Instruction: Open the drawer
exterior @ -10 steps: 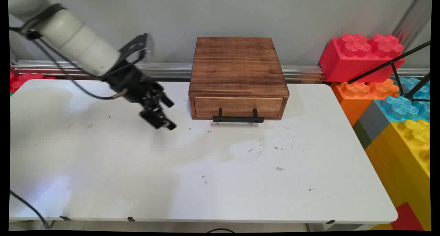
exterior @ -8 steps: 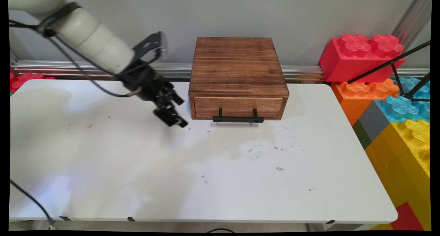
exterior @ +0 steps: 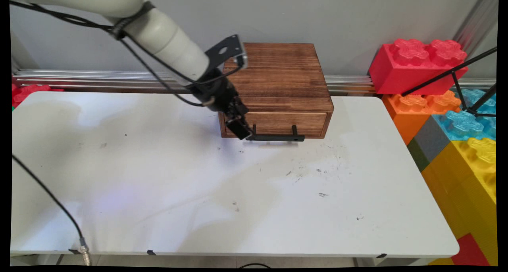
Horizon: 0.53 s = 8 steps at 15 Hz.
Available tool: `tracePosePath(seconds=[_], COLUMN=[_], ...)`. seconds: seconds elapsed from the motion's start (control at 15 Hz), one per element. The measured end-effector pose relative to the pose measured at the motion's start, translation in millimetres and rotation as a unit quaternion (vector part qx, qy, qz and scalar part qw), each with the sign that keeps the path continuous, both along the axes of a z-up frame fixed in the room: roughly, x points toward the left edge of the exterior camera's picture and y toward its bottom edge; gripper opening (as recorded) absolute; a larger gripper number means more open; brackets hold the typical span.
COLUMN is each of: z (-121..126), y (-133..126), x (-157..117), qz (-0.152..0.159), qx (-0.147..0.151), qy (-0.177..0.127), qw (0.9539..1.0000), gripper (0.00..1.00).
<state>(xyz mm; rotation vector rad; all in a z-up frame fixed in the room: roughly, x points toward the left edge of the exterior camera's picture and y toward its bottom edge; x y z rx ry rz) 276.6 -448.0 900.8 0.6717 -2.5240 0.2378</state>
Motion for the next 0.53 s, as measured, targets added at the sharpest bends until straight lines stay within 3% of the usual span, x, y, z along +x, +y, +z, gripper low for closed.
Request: tracePosePath(seconds=[0.53], z=[-26], y=[-24], x=[-41], qz=[-0.038], qx=[-0.022], qy=[-0.028], qw=[0.9987], gripper=[1.00])
